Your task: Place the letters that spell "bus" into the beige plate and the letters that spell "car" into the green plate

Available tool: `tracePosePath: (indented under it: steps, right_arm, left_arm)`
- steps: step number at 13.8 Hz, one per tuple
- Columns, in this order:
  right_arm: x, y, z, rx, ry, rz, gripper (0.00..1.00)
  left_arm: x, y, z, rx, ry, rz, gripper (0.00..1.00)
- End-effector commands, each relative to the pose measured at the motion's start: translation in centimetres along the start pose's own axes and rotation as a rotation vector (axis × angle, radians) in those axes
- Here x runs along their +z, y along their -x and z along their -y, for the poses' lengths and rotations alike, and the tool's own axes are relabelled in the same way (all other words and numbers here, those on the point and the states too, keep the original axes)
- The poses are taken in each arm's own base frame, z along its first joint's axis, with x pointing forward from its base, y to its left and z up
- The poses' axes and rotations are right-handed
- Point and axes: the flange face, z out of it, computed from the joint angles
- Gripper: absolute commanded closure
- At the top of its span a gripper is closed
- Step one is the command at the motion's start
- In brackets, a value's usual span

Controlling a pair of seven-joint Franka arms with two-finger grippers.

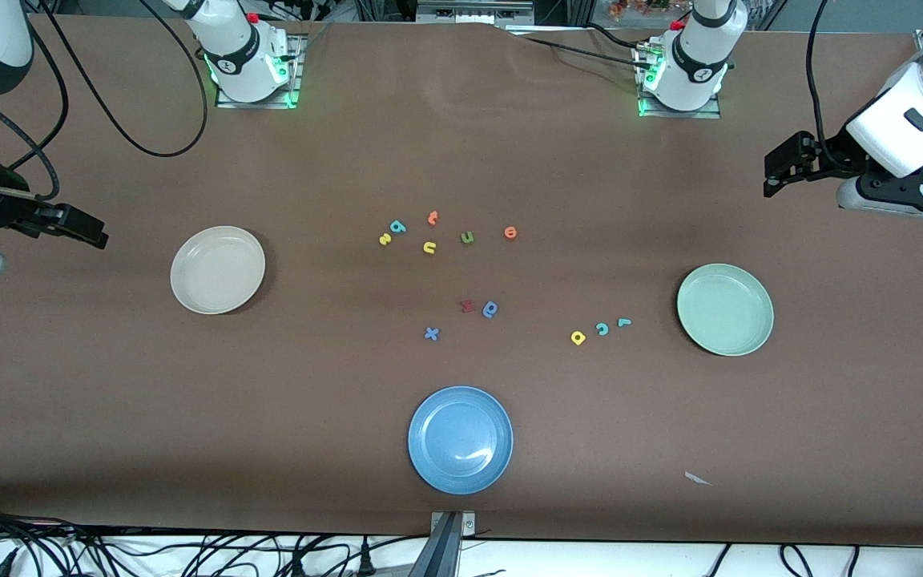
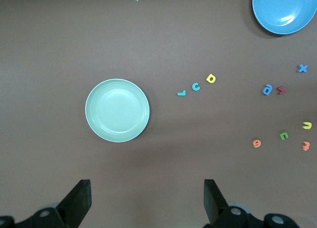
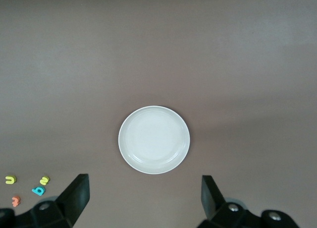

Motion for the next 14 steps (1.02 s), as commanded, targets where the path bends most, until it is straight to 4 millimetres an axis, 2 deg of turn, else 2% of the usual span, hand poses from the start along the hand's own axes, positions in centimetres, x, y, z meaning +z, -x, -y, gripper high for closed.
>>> tracePosePath:
  steps: [1,10,14]
  right_arm:
    - [-0.14,0.10,-0.05,0.008,-0.018,-0.002,0.00]
    - [-0.28,0.08,-0.07,0.004,-0.026,-0.004,0.00]
    - [-1.07,0.14,0.15,0.000,-0.025,-0.016,0.00]
  left_arm:
    - [-0.51,0.04,-0.15,-0.006,0.011,0.000,0.00]
    - [-0.51,0.04,-0.15,-0.004,0.011,0.000,0.00]
    - [-0.52,0.04,-0.06,-0.006,0.011,0.000,0.00]
